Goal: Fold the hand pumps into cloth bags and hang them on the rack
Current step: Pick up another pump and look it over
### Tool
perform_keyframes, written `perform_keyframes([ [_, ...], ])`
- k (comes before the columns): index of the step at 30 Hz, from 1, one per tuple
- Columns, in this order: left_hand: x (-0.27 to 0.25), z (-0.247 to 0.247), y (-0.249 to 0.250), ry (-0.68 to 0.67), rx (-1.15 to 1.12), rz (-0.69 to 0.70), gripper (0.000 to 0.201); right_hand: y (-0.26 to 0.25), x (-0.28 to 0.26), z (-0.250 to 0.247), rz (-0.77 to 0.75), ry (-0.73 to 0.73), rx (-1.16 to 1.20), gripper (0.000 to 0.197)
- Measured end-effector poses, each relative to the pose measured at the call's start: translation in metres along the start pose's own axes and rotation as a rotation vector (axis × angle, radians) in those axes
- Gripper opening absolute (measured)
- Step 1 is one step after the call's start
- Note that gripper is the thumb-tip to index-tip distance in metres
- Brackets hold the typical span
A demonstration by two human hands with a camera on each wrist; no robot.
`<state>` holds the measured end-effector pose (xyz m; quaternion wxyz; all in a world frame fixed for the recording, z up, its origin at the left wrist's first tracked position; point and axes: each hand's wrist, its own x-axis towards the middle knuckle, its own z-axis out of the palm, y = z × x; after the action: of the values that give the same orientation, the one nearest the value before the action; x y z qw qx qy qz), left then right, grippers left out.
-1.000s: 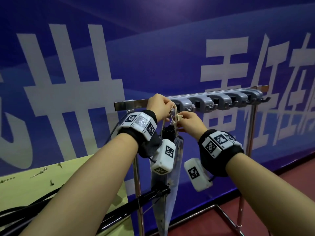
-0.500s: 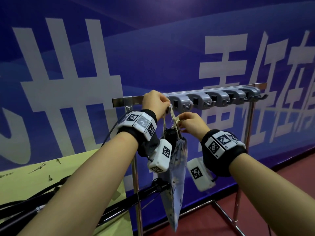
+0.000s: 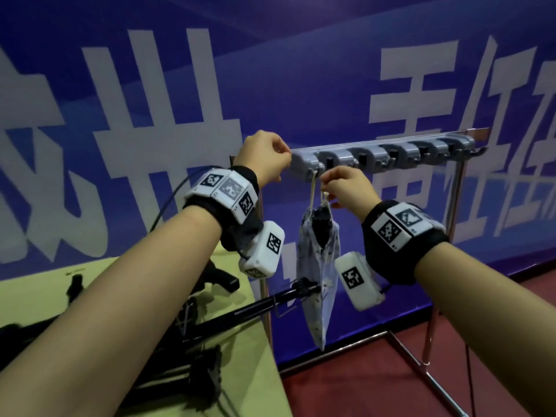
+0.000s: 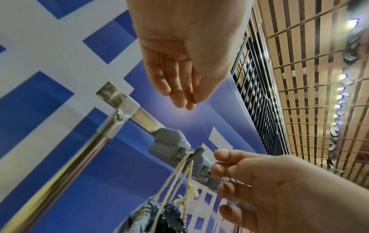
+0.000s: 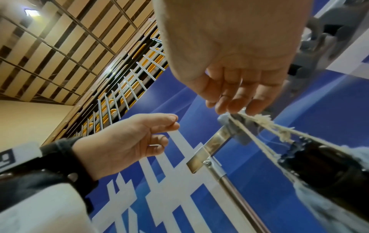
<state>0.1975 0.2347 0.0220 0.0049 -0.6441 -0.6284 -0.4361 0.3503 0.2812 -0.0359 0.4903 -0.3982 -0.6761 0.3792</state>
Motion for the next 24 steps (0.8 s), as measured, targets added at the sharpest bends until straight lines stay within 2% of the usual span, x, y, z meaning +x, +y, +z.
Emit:
perform_keyframes([
  [5, -0.025, -0.038, -0.012, -0.035, 0.060, -0.032, 0.018, -0.022, -0.025, 0.025, -0.016, -0.109, -0.089, 0.028],
  [12, -0.078, -0.100, -0.065, -0.105, 0.155, -0.196, 0.019, -0.046, -0.071, 0.083, -0.045, -0.582, -0.449, 0.018],
  [17, -0.117, -0.141, -0.109, -0.169, 0.230, -0.357, 0.017, -0.055, -0.085, 0.124, -0.077, -0.679, -0.608, 0.014],
  [21, -0.148, -0.168, -0.148, -0.267, 0.334, -0.510, 0.010, -0.067, -0.088, 0.155, -0.079, -0.753, -0.819, 0.024],
  [24, -0.165, -0.182, -0.166, -0.262, 0.439, -0.507, 0.017, -0.074, -0.090, 0.175, -0.034, -0.787, -0.874, 0.031],
])
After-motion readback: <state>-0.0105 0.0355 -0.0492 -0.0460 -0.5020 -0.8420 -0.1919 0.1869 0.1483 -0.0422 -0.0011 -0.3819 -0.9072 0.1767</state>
